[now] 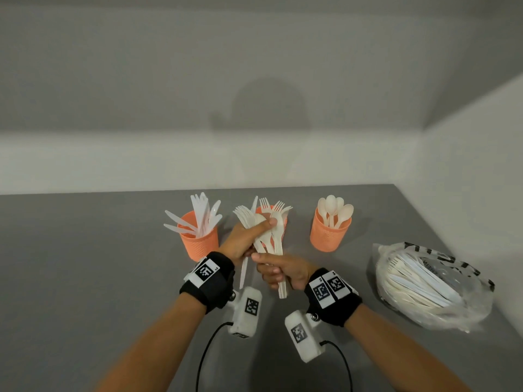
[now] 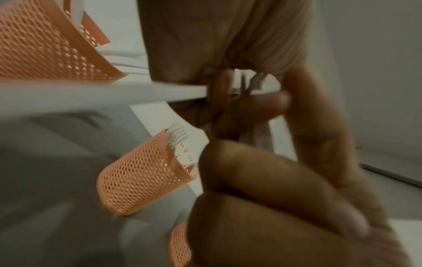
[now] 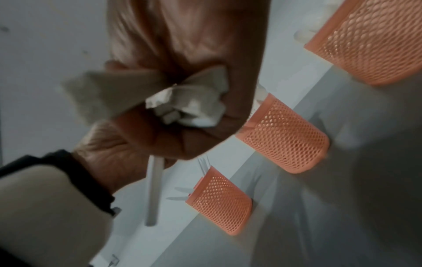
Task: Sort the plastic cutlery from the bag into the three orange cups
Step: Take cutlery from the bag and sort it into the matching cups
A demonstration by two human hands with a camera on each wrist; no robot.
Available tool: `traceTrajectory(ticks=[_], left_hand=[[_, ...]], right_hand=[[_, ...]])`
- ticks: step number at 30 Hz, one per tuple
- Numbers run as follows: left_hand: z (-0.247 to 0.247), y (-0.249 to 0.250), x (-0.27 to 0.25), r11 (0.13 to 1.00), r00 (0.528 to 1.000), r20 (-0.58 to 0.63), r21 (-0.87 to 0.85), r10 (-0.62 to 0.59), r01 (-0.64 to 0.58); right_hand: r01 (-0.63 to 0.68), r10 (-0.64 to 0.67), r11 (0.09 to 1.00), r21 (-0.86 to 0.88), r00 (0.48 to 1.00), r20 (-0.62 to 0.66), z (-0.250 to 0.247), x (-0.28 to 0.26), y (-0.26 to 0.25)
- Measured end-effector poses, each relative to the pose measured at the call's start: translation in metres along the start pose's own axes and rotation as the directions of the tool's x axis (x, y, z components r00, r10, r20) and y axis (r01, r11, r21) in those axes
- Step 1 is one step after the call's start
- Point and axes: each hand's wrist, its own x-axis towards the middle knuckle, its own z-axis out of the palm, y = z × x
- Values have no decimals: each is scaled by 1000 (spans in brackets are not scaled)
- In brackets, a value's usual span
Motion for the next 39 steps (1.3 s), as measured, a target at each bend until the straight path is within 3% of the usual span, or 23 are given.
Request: traceTrajectory(ticks=[3,6,8,10,14,16,19,22,25,29,35,39], left_hand=[[3,3,-6,996,995,97,90,-11,2],[11,7,-10,995,999,32,97,1,-4],[16,5,-7,994,998,-56,112,11,-4],[21,2,0,986,981,-194,167,25,8],[24,-4,10,949,900,-424,313,99,44],[26,-3,10,943,898,-427,330,109,43],[29,0,9,946,947,-309,323,92,13],[22,1,10,976,957,-277,217,86,-25],[12,3,7,981,949,-290,179,123,-72],[10,-3,6,977,936,-309,177,168,-117],[16,-8,7,963,867,-432,208,249,-172],[14,-11,9,933,880,-362,298,308,-204]], right_hand=[[-77,80,996,-36,993,90,0,-3,-6],[-155,162,983,-96,984,76,-3,-1,-6],[-159,160,975,-153,987,-5,-5,2,-5],[-78,40,967,-244,987,-158,-5,6,-3],[110,-246,924,-366,904,-350,-1,17,1],[126,-276,927,-353,868,-413,5,22,4],[123,-141,990,-68,850,-508,0,24,3],[102,-17,977,189,913,-407,-10,14,-5],[129,-77,983,126,932,-355,-17,7,-4],[166,-145,986,17,903,-403,-16,7,-2],[183,-215,976,-116,891,-401,-6,10,-3],[176,-226,971,-161,894,-386,-3,11,-3]])
